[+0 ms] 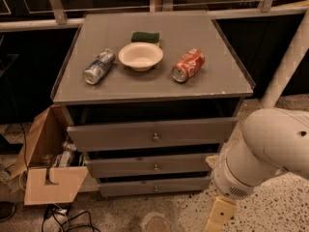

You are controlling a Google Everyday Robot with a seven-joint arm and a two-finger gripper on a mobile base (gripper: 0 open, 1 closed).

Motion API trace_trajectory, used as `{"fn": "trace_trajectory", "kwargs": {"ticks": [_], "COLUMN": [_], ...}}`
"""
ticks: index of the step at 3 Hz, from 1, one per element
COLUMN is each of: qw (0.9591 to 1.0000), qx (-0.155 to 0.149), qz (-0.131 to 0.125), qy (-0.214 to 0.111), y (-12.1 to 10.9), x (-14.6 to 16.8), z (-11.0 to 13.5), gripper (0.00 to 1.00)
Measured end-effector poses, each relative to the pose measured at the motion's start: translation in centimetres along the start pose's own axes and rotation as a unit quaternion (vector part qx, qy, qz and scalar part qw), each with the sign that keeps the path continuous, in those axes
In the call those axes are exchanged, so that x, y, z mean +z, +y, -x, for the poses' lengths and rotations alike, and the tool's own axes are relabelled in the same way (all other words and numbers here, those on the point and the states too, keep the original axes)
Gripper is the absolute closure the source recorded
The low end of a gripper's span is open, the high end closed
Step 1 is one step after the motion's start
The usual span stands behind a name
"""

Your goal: Open bottom drawer

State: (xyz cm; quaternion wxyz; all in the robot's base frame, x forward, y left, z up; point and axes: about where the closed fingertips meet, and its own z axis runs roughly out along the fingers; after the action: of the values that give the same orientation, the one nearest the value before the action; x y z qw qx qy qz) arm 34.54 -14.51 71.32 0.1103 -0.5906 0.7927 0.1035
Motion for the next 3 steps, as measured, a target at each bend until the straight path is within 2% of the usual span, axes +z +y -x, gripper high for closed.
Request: {"fn": "trace_trajectory", "kwargs": {"ticks": [1, 3], "qw": [0.9998, 0.9963], "qx": [0.019, 0.083], "qz": [0.006, 0.007], "qy": [-0.005, -0.021], "y": [-0.4, -4.0], "x": [2.6, 11.7], "z": [-1.0, -5.1], "gripper": [0.0, 0.0]}}
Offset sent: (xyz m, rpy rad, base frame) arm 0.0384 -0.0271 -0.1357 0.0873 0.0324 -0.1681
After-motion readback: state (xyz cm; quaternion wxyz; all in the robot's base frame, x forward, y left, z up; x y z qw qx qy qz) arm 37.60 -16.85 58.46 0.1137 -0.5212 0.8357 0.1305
